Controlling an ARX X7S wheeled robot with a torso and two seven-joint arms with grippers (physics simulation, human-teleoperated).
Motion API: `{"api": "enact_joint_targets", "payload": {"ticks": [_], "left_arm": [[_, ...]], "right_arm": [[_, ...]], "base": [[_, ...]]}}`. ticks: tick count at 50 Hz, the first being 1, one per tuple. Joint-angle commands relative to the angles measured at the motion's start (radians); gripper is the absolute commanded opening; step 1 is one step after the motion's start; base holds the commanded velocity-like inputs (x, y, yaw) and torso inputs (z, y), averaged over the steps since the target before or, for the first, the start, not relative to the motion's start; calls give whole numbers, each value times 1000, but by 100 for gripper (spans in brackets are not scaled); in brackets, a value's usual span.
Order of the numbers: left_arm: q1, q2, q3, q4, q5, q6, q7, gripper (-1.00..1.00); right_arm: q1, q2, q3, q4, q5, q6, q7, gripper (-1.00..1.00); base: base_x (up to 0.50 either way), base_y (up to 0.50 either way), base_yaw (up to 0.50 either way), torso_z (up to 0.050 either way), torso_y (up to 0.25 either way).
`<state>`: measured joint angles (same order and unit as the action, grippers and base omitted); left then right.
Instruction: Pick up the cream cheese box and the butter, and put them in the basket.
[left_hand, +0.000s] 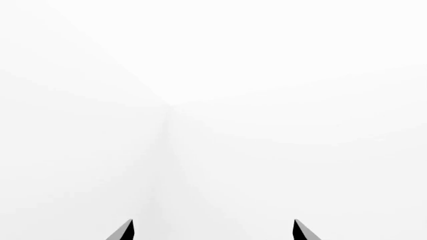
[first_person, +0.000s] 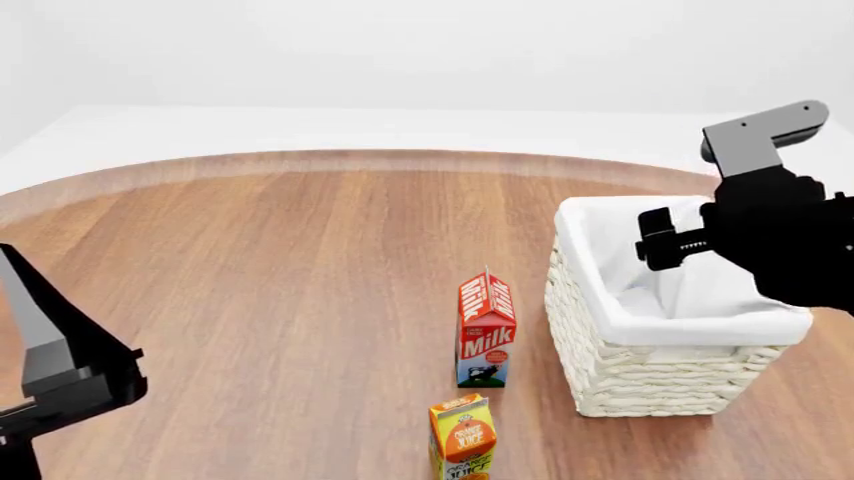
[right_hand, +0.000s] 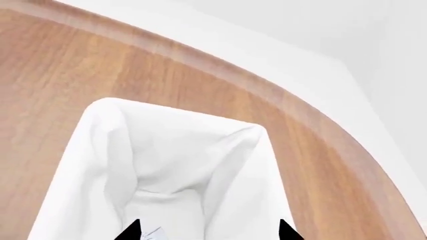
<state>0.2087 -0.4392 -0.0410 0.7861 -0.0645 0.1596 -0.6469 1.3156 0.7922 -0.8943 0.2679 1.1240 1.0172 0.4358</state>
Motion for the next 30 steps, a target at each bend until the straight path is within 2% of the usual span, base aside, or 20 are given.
{"api": "enact_joint_targets", "payload": {"ticks": [1, 8, 21, 30], "left_arm": [[0, 22, -23, -6, 12, -1, 22, 100], [6, 20, -26, -3, 11, 4, 20, 100], [9, 19, -16, 1, 18, 5, 19, 100], [10, 17, -17, 2, 17, 7, 17, 100]], "right_arm": [[-26, 45, 64, -214, 81, 39, 45, 100], [-107, 117, 105, -500, 235, 64, 156, 100], [-200, 210, 161, -856, 439, 18, 345, 100], [-269, 207, 152, -990, 471, -27, 404, 100]], "base": [[0, 0, 0, 0, 0], [0, 0, 0, 0, 0], [0, 0, 0, 0, 0], [0, 0, 0, 0, 0]]}}
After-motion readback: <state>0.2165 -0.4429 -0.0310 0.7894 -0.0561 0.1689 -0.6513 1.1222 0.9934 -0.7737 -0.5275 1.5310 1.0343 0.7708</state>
